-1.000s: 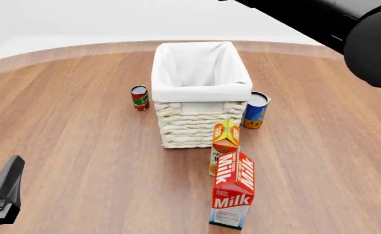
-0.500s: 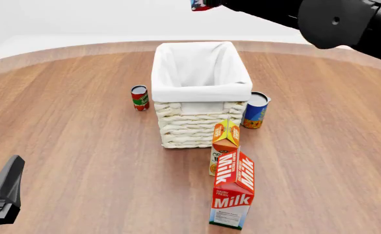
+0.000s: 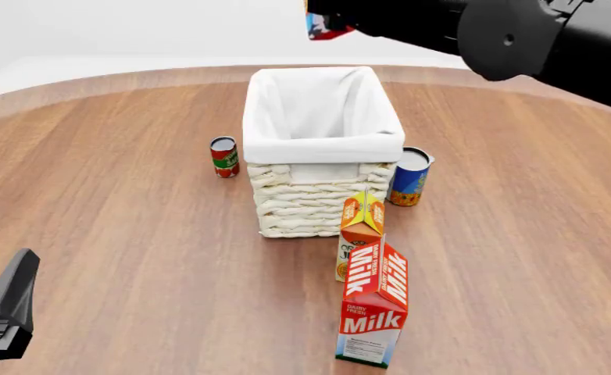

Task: Pick up the butter and put it in the basket.

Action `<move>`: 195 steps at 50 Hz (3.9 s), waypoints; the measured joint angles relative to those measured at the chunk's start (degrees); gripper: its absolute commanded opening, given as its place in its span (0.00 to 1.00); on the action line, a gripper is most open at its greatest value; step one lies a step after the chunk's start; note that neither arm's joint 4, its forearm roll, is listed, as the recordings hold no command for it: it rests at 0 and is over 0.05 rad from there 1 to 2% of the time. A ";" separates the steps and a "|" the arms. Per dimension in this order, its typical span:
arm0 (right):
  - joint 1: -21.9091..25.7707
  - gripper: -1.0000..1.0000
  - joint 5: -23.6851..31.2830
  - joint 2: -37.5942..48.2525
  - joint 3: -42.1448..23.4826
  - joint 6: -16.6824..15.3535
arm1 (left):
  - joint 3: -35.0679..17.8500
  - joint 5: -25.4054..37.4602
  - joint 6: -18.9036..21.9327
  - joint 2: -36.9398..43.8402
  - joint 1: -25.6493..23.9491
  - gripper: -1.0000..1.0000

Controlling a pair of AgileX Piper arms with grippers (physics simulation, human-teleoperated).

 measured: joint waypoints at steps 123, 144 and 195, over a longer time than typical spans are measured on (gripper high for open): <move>-2.83 0.00 -4.98 9.25 0.90 2.87 | 0.00 0.00 0.00 0.00 0.00 1.00; -2.98 0.00 -5.79 10.66 1.12 2.99 | 0.00 0.00 0.00 0.00 0.00 1.00; -4.07 0.00 -7.40 15.08 -0.01 3.90 | 0.00 0.00 0.00 0.00 0.00 1.00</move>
